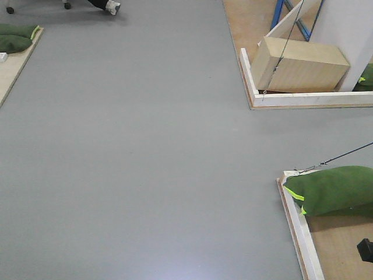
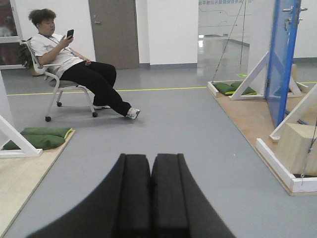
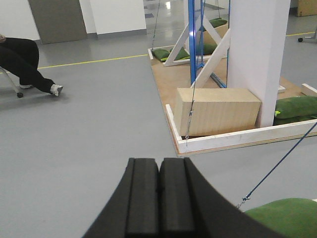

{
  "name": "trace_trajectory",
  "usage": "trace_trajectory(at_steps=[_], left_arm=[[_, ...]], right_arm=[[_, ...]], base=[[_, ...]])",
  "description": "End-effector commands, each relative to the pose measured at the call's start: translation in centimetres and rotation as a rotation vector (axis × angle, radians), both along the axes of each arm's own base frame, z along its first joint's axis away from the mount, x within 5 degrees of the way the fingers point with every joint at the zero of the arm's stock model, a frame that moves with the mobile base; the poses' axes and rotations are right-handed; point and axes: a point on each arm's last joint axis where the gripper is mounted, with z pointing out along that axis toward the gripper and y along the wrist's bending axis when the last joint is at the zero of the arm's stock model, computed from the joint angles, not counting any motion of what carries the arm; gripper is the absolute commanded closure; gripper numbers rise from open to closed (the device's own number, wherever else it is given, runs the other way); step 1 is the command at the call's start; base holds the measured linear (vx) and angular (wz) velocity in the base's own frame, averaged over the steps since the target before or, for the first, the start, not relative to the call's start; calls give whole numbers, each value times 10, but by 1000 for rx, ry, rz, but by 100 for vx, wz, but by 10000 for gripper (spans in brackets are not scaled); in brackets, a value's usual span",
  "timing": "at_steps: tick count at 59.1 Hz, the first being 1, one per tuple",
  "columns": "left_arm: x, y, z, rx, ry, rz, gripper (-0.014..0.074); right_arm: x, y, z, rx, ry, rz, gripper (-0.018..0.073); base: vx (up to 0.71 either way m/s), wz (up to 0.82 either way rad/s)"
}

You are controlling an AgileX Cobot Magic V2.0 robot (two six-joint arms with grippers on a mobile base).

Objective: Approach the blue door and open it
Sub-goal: 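Drive the base forward toward the wooden platform with the blue door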

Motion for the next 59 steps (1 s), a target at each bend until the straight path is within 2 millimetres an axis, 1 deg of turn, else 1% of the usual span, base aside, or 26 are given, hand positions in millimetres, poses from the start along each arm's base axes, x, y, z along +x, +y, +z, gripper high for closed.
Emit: trace_trajectory(at_steps=[1, 29, 59], left_arm=[[-3, -1, 18, -1, -128, -13, 524], [-3, -1, 18, -1, -128, -13, 524], [-3, -1, 18, -1, -128, -13, 524]], right_arm=[[0, 0, 8, -11, -97, 0, 561], [0, 0, 8, -11, -97, 0, 561], [0, 0, 9, -11, -98, -1, 561]], base=[[4, -1], [9, -1], [26, -2]])
